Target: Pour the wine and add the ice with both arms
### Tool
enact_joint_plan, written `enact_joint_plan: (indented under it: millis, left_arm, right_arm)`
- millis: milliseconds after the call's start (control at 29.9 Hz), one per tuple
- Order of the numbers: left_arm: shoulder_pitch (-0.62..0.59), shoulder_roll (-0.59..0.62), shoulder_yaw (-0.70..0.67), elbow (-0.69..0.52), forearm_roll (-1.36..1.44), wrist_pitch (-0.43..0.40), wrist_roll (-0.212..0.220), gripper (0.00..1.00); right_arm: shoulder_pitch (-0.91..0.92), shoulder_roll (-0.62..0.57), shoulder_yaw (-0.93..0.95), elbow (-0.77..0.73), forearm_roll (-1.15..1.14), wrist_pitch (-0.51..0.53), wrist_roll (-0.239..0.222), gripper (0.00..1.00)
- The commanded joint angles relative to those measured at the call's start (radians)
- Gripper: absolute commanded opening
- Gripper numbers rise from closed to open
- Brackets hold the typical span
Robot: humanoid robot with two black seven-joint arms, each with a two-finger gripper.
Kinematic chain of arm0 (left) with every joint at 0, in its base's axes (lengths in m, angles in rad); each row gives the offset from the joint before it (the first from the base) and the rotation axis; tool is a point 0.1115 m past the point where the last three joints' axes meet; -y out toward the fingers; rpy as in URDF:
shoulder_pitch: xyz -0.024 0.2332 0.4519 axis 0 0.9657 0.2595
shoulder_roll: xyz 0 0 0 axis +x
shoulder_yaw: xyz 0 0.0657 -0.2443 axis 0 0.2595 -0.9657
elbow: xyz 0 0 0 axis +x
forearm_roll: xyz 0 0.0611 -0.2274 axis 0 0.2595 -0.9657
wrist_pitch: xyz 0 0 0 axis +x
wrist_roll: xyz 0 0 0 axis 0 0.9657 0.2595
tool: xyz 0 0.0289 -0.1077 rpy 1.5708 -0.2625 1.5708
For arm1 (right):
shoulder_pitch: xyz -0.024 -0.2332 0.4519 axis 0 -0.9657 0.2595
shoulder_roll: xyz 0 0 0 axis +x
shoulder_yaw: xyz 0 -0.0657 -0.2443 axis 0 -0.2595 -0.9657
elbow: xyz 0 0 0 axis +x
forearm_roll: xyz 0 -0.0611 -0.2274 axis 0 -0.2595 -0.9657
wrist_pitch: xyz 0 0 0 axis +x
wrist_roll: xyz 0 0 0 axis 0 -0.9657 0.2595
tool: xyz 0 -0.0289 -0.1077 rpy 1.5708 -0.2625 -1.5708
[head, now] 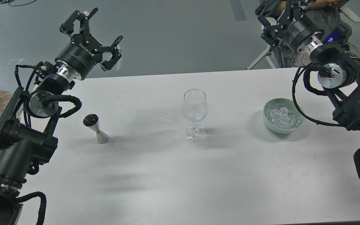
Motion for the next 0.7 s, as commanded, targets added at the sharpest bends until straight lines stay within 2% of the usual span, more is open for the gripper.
enact_joint_plan:
  millis: [0, 33, 134, 234, 301, 502, 669]
  left_arm:
    - [0.101, 0.004, -0.082, -0.147, -0.027, 0.057, 0.043, 0.92]
    - [0.142, 0.001, -0.108, -0.200, -0.027, 0.096, 0.064, 0.92]
    - [0.248, -0.006, -0.174, -0.321, -0.042, 0.146, 0.103, 0.92]
    - [0.328, -0.006, -0.208, -0.378, -0.091, 0.149, 0.107, 0.92]
    - [0.438, -0.002, -0.234, -0.449, -0.169, 0.164, 0.121, 0.92]
    - [0.651, -0.018, -0.289, -0.575, -0.214, 0.172, 0.146, 0.93]
    - [0.785, -0.067, -0.323, -0.609, -0.248, 0.169, 0.147, 0.93]
  right_arm:
    - [0.001, 0.000, 0.000, 0.000, 0.000, 0.000, -0.001, 1.00]
    - [0.000, 0.001, 0.000, 0.000, 0.000, 0.000, -0.001, 1.00]
    - [0.000, 0.004, 0.000, 0.000, 0.000, 0.000, -0.001, 1.00]
    - [0.000, 0.006, 0.000, 0.000, 0.000, 0.000, -0.001, 1.00]
    - [0.000, 0.006, -0.001, 0.000, 0.000, 0.000, -0.001, 1.00]
    - [-0.004, 0.010, -0.008, -0.002, 0.000, 0.000, -0.001, 1.00]
    - [-0.004, 0.013, -0.009, -0.002, -0.001, -0.002, -0.003, 1.00]
